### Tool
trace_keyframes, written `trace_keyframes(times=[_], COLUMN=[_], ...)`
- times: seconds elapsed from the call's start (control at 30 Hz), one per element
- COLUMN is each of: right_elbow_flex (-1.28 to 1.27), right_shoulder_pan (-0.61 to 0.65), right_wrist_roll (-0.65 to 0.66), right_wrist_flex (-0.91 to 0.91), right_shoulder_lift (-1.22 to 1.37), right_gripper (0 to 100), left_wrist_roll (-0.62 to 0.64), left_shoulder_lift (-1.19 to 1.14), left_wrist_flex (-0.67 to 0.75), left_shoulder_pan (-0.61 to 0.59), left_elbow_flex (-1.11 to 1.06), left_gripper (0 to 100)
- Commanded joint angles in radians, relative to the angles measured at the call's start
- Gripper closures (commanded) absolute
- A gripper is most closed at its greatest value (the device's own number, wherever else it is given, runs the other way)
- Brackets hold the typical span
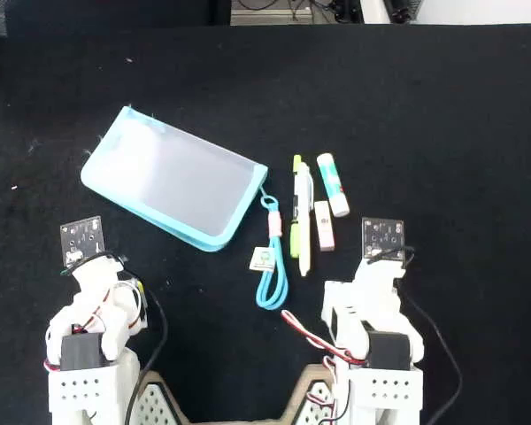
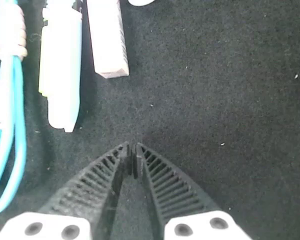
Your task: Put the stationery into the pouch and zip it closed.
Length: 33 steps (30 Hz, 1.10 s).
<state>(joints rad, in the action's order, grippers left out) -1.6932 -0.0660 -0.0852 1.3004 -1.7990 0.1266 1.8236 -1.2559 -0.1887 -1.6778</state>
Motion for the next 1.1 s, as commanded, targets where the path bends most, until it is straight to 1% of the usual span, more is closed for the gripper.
trace_keyframes(times=[0.0,0.8,0.97,1.07], right_elbow_flex=[0.008,0.008,0.008,0.008], right_shoulder_pan=[0.006,0.006,0.006,0.006], right_wrist_roll=[-0.003,-0.003,-0.003,-0.003], right_wrist_flex=[0.005,0.005,0.005,0.005], right_shoulder_lift=[-0.096,-0.096,-0.096,-0.096], right_gripper=[98.6,98.6,98.6,98.6], left_wrist_roll=[0.006,0.006,0.003,0.002], left_shoulder_lift=[0.002,0.002,0.002,0.002], left_wrist_flex=[-0.006,-0.006,-0.006,-0.006], left_shoulder_pan=[-0.001,-0.001,0.051,0.058], left_elbow_flex=[-0.022,-0.022,-0.022,-0.022], left_gripper=[92,92,92,92])
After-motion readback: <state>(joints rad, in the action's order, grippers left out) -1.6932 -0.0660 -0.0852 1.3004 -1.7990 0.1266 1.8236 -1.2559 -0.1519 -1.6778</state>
